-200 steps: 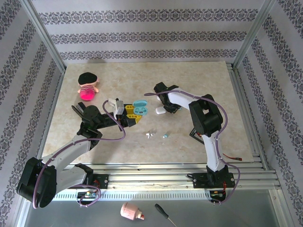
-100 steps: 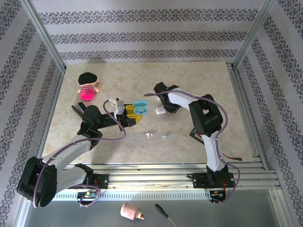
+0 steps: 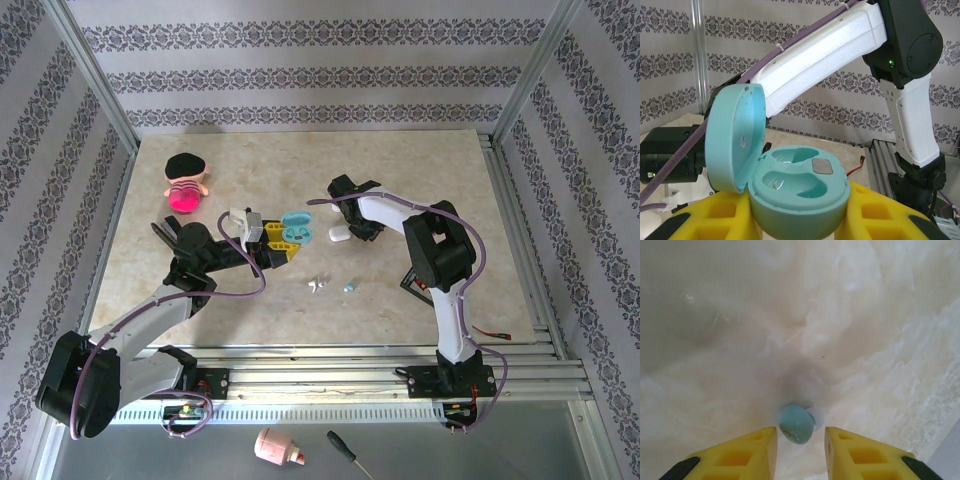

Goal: Insert wireless bluetooth earbuds into charging case

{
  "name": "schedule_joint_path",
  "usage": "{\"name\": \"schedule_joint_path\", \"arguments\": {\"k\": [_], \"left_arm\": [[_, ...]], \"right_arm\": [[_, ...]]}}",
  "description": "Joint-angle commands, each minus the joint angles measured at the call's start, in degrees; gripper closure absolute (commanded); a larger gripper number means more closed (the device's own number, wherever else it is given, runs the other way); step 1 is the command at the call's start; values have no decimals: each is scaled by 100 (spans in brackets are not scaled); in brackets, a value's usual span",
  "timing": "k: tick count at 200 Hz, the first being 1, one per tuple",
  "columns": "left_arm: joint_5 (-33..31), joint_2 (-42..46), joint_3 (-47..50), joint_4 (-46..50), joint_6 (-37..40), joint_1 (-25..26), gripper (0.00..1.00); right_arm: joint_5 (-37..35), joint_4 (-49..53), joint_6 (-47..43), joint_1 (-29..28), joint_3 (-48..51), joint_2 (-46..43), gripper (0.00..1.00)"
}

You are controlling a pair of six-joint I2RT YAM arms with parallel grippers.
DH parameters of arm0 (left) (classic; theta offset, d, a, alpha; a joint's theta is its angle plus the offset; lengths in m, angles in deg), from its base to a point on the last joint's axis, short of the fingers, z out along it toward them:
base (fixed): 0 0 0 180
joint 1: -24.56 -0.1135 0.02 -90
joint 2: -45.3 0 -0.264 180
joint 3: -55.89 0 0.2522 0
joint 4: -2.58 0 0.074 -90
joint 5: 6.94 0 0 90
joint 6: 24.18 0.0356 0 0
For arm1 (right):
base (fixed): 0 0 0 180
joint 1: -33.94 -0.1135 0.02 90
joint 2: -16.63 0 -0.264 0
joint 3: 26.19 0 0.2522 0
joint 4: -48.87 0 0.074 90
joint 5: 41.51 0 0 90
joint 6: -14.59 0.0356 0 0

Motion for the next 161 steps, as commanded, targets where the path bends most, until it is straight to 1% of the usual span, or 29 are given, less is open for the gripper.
{"name": "schedule_joint_path", "arguments": {"k": [1, 58, 82, 103, 119, 143, 161], "left_arm": [[42, 32, -13, -166, 52, -80, 78], [42, 35, -31, -133, 69, -80, 78], [41, 27, -24, -140, 62, -75, 78], [42, 40, -13, -166, 58, -80, 78], [34, 41, -13, -166, 67, -77, 78], [15, 45, -10, -157, 97, -79, 78], [-14, 33, -11, -153, 123, -73, 78]], "right_arm": [[-71, -6, -62, 54, -34, 111, 70], [-57, -75, -66, 133, -57, 278, 73], [-57, -68, -75, 162, -103, 307, 76], [-65, -34, -77, 164, -145, 296, 81], [-50, -63, -49, 164, -118, 191, 82], [292, -162, 77, 177, 51, -132, 82], [781, -261, 288, 190, 290, -536, 82]]}}
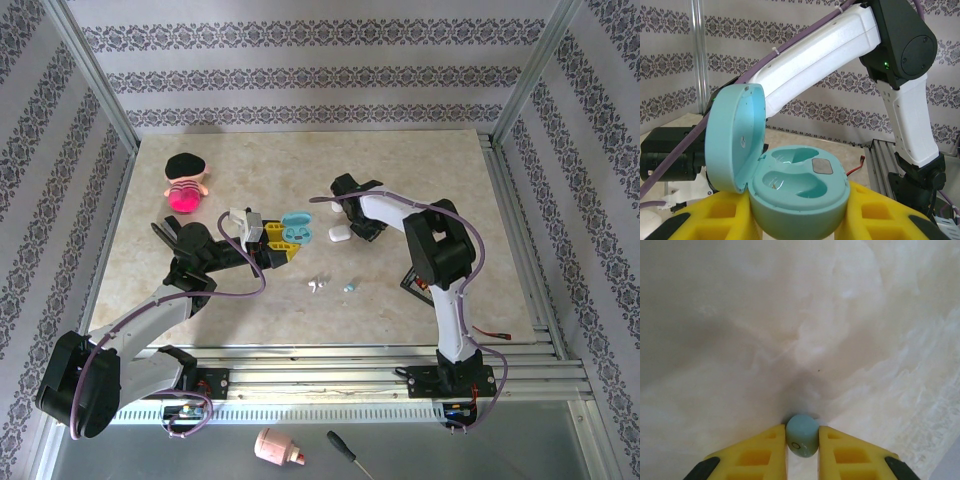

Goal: Insert wireless bluetooth earbuds into charging case

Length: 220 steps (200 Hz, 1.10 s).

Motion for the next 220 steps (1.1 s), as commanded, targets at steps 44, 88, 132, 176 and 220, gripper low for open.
{"name": "schedule_joint_path", "arguments": {"k": [44, 88, 132, 176, 220], "left_arm": [[-77, -39, 1, -200, 181, -77, 78], [-97, -43, 25, -222, 220, -88, 78], [-65, -170, 21, -411, 133, -87, 78], [-54, -266, 21, -423, 190, -84, 78], [-74, -395, -3, -518, 177, -82, 78]], "right_arm": [[1924, -353, 1007, 182, 1090, -1848, 82], [4122, -721, 2135, 721, 2093, -3077, 82], [5834, -1199, 3018, 1190, 2886, -3506, 83], [6734, -1477, 3317, 1503, 3224, -3715, 82], [7757, -1501, 3574, 1587, 3370, -4042, 82]]}}
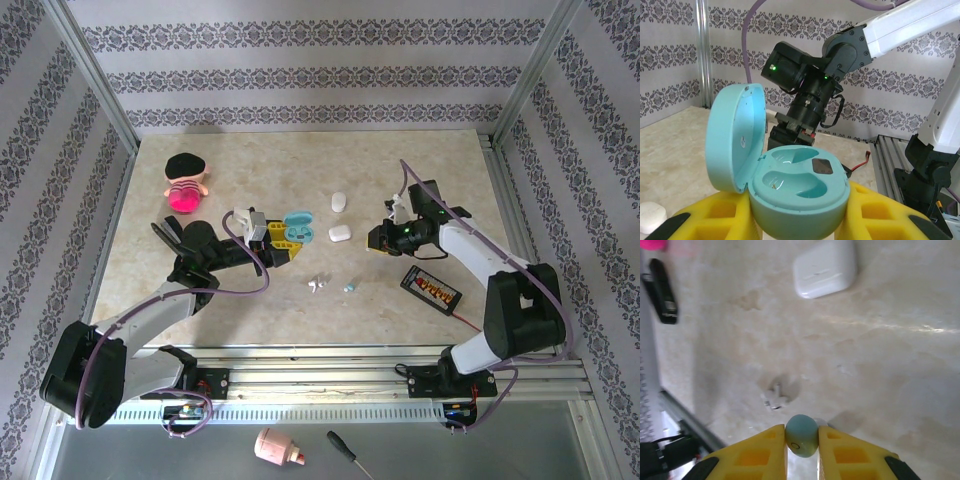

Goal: Insert wireless bluetooth earbuds into charging case

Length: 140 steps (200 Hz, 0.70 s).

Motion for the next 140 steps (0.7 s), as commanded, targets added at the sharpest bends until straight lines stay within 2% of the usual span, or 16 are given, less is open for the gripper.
{"name": "schedule_joint_path", "arguments": {"k": [1, 43, 69, 140], "left_arm": [[-2, -82, -1, -389, 69, -85, 78], [18, -182, -52, -349, 113, -88, 78], [75, -260, -92, -241, 201, -86, 79], [136, -360, -63, -395, 282, -88, 82]], "right_arm": [[925, -93, 238, 42, 115, -260, 82], [1254, -92, 463, 13, 288, -774, 82], [1274, 203, 137, -154, 143, -1119, 80], [1055, 398, -389, -1355, -978, -1284, 80]]}}
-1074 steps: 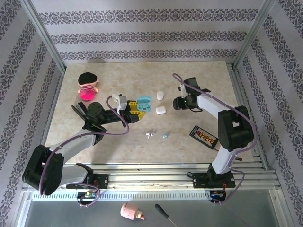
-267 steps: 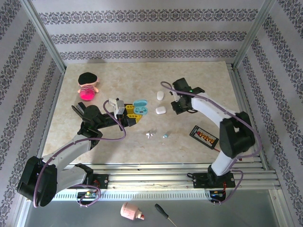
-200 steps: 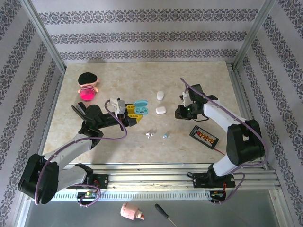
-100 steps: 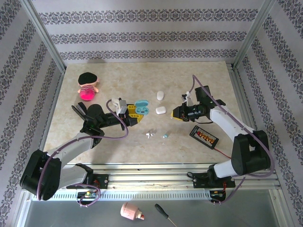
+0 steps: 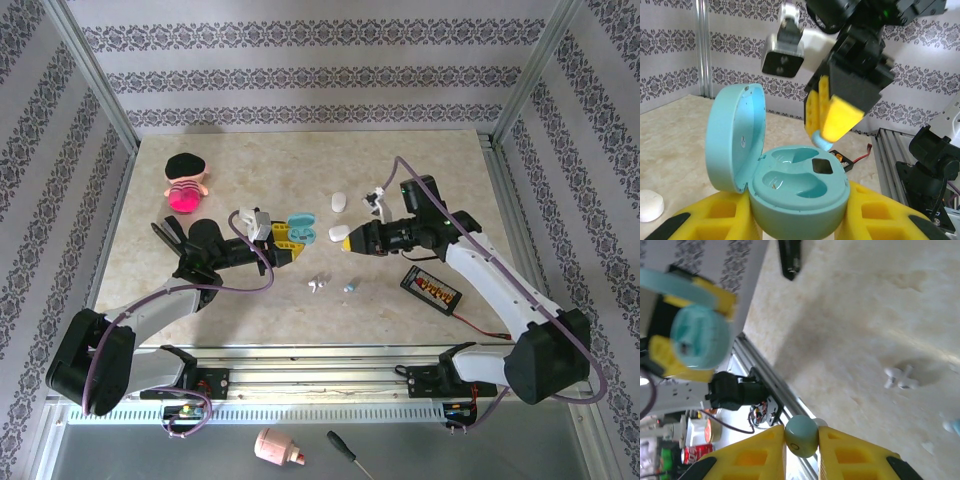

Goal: Insert wireless bluetooth earbuds into charging case

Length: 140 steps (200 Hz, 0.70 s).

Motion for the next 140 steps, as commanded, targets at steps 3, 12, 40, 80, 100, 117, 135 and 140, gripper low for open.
{"name": "schedule_joint_path", "arguments": {"k": [3, 12, 40, 80, 100, 117, 135, 140], "left_arm": [[115, 23, -69, -268, 218, -85, 82], [145, 37, -61, -252, 244, -83, 82], [275, 58, -52, -251, 246, -81, 82], [482, 66, -53, -324, 176, -80, 82], [492, 136, -56, -312, 201, -82, 82], [491, 185, -48, -257, 234, -80, 82], [460, 213, -45, -198, 296, -77, 82], [446, 214, -45, -197, 306, -80, 82]], "right_arm": [[-13, 71, -293, -329, -501, -21, 80], [3, 96, -349, -425, -651, 37, 80], [53, 66, -422, -645, -1032, 238, 81], [54, 12, -484, -821, -1394, 641, 80], [24, -40, -467, -847, -1448, 778, 81], [53, -17, -488, -877, -1492, 839, 81], [59, 7, -486, -883, -1477, 837, 81], [82, 11, -484, -887, -1469, 831, 81]]}}
